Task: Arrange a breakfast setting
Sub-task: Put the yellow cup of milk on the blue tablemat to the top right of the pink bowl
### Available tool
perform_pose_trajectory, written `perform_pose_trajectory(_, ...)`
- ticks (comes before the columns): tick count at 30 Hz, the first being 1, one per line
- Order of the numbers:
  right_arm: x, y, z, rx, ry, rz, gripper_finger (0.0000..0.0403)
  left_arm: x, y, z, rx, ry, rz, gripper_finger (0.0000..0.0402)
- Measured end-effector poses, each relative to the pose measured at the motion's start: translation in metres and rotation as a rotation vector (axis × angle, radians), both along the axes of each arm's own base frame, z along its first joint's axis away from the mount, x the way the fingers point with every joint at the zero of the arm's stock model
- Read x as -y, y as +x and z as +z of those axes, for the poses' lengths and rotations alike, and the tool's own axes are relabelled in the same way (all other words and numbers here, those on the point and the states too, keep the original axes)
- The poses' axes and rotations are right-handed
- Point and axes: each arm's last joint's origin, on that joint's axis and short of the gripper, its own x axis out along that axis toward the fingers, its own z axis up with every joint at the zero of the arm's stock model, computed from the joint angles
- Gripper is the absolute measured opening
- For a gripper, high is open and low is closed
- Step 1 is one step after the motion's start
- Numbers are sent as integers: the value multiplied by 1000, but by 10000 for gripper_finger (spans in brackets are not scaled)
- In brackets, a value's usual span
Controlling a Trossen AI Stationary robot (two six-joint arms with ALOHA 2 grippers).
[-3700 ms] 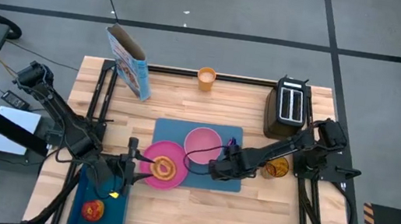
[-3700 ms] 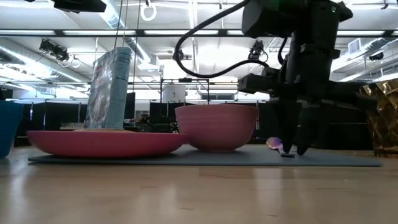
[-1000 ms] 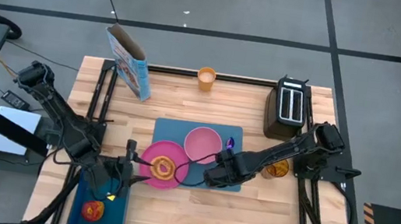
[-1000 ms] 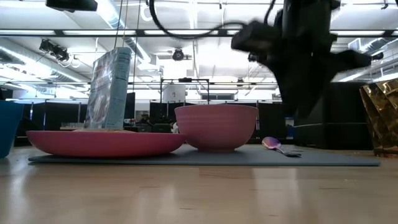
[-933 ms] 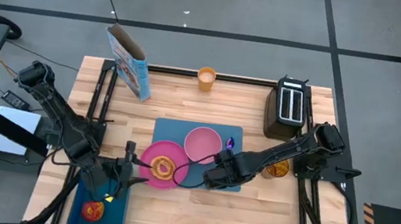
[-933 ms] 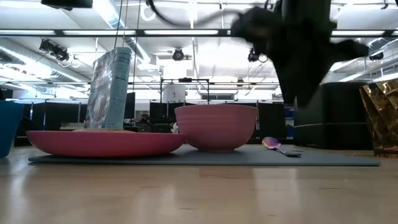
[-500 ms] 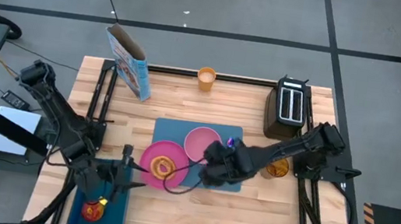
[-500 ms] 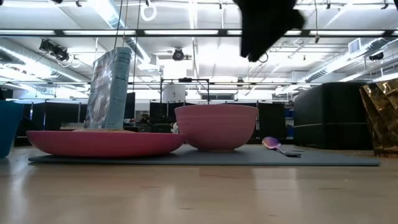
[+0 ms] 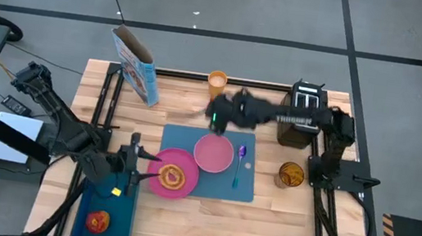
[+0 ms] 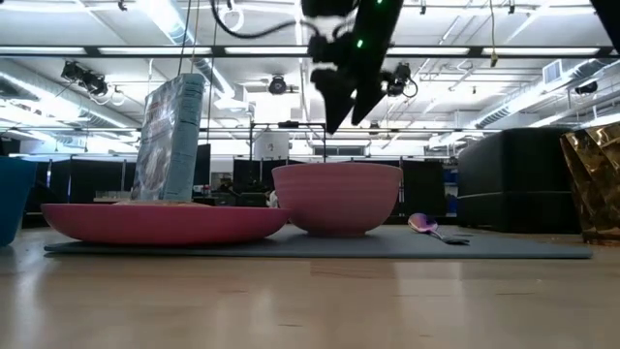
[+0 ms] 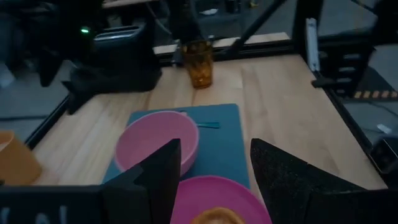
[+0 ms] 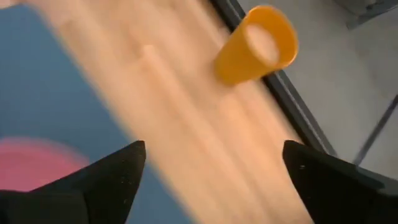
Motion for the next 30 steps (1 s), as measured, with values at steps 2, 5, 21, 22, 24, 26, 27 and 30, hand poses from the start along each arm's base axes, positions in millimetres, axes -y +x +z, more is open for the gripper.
perform_pose_trajectory(2, 32, 0, 2, 23, 22, 19, 392, -7, -1, 1, -5, -13, 27, 201)
perform_pose_trajectory(5, 74, -3, 5, 103, 53, 57, 385, -16, -3, 1, -1, -24, 61, 201)
perform_pose_trajectory(21, 188, -49, -2, 231, 149, 510, 398, -86, 21, -26, 52, -7, 416, 230)
perform_pose_trajectory(22, 190, -52, -7, 226, 148, 512, 397, -89, 22, -29, 52, 1, 429, 230)
perform_pose_trajectory(24, 195, -57, -15, 211, 147, 515, 396, -95, 22, -36, 34, 15, 453, 231)
perform_pose_trajectory(26, 199, -62, -22, 225, 155, 533, 395, -99, 21, -41, 22, 23, 474, 231)
perform_pose_trajectory(27, 201, -63, -25, 245, 149, 547, 394, -101, 21, -44, 18, 28, 480, 231)
perform_pose_trajectory(30, 205, -67, -38, 284, 145, 569, 394, -108, 22, -53, 45, 14, 477, 231)
